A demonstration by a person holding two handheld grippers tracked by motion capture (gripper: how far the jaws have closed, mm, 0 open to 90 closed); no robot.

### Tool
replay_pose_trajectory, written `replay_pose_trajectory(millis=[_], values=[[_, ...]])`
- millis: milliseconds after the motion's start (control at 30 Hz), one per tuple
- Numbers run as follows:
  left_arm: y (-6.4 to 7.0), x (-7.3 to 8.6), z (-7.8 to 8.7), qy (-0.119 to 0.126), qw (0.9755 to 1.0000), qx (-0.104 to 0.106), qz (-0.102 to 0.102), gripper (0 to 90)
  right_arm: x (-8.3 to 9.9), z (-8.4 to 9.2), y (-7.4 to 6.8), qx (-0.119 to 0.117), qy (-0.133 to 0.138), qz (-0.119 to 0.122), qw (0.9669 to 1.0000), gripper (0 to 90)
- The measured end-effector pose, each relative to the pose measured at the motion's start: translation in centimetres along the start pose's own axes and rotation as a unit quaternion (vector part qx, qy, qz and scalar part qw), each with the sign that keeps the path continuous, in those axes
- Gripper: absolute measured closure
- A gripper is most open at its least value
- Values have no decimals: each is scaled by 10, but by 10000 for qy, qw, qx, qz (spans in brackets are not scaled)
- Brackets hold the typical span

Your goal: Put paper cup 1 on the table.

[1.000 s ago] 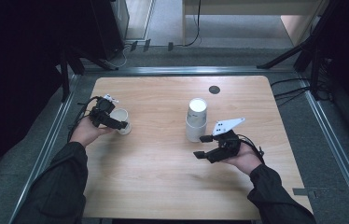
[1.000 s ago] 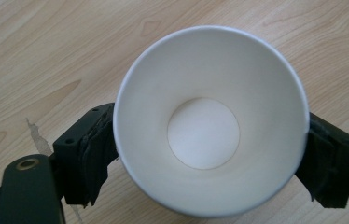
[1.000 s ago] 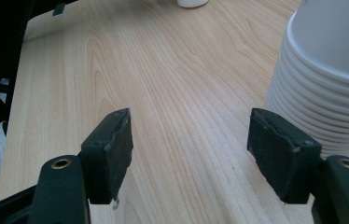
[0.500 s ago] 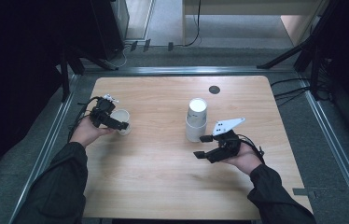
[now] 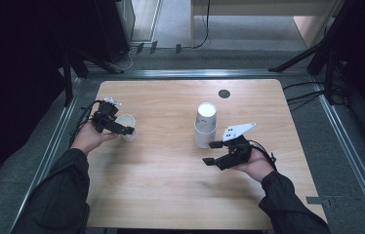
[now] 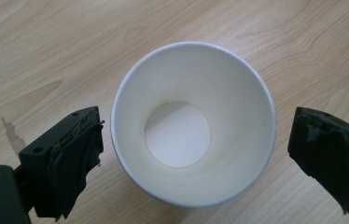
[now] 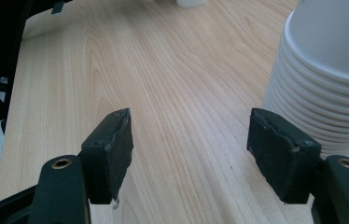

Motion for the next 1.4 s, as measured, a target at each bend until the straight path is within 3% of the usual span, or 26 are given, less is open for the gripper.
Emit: replay_pose_trajectory(millis=[200,400,633,867,1400], values=[[5,-5,14,255,9992,262,157,34,0,1,1,7,15,-3,10000,316],[9,-12,31,512,9983,270,109,35,0,2,1,9,34,-10,10000,316],[25,-17,46,728,9967,348,-55,36,-1,5,2,39,77,-20,10000,316],[53,-23,55,984,9931,562,-301,65,-2,8,2,56,53,-2,10000,324],[111,-18,43,1192,9853,1128,-481,65,-4,14,0,119,20,84,9999,324]])
Point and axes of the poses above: each handheld gripper's, and its own axes: z roughly backward along the jaws, x roughly out of its underside, y roughly to its right, the point moved 7 cm from there along -z, roughly forward along the jaws, and after that the axes turned 4 degrees about -x, right-handed, at the moved point
